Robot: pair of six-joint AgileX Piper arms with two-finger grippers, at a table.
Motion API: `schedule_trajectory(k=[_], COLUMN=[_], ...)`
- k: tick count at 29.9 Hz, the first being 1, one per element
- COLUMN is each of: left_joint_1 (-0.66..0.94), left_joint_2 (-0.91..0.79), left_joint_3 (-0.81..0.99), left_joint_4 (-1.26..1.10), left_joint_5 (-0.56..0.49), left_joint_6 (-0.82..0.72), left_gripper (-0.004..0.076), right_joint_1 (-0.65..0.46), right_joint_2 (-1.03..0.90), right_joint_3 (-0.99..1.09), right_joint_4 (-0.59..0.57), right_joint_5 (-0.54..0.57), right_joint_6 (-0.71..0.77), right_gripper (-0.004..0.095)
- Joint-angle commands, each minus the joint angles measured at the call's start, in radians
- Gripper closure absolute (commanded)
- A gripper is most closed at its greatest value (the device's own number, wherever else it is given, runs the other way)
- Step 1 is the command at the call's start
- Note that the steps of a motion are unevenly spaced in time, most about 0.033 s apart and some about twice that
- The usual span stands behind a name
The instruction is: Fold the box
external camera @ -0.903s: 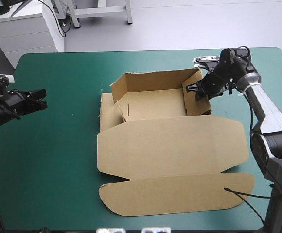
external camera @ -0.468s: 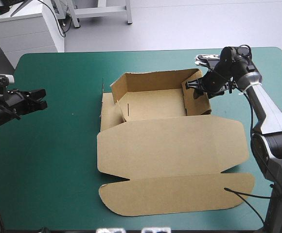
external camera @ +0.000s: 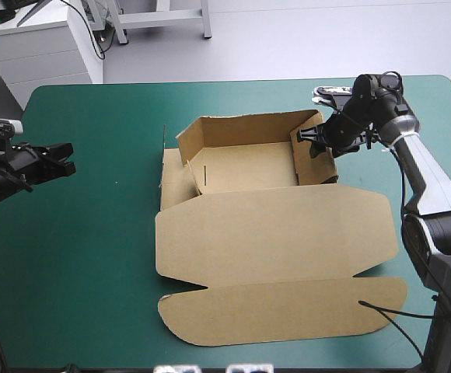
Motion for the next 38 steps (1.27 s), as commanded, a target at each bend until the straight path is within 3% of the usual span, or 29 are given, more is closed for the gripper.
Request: schedule_trajectory(k=[1,10,19,23,27,28,38], left_joint_1=[-0.007,-0.007,-0.007,-0.007,-0.007,-0.007,-0.007], left_joint_2=[-0.029,-0.029,-0.029,-0.029,-0.029,-0.029,-0.029], left_joint_3=[-0.027,-0.027,-0.027,-0.027,-0.027,-0.027,-0.027], left_joint_4=[-0.064,-0.066,-0.066,-0.066,-0.055,-0.038,0.003], left_joint_5=[0.003,-0.004,-0.005,0.002,0.004,0.002,0.001], left_joint_6=[-0.001,-0.001,-0.001,-0.001,0.003,0.003,-0.107], left_gripper=[0.0716,0.0716,0.0716,0.0716,0.0716,0.0716,0.0716], right_joint_1=[0.001,0.001,0.001,0.001,0.001,0.001,-0.003], right_joint_2=[-0.061,-0.061,-0.061,-0.061,-0.061,-0.061,-0.166], right_joint_3=[-0.020,0.146,0.155,0.134,0.105,0.105,0.107], right_joint_4=[-0.027,-0.003,0.003,0.003,0.008,0.021,0.048], right_joint_5=[0.013,0.013,0.004,-0.011,0.012,0.012,0.014], right_joint_6=[-0.003,-0.011,-0.038,-0.038,-0.084,-0.101,-0.155], right_gripper=[0.0413,0.0413,0.0431,0.0580,0.0895,0.0922,0.0922])
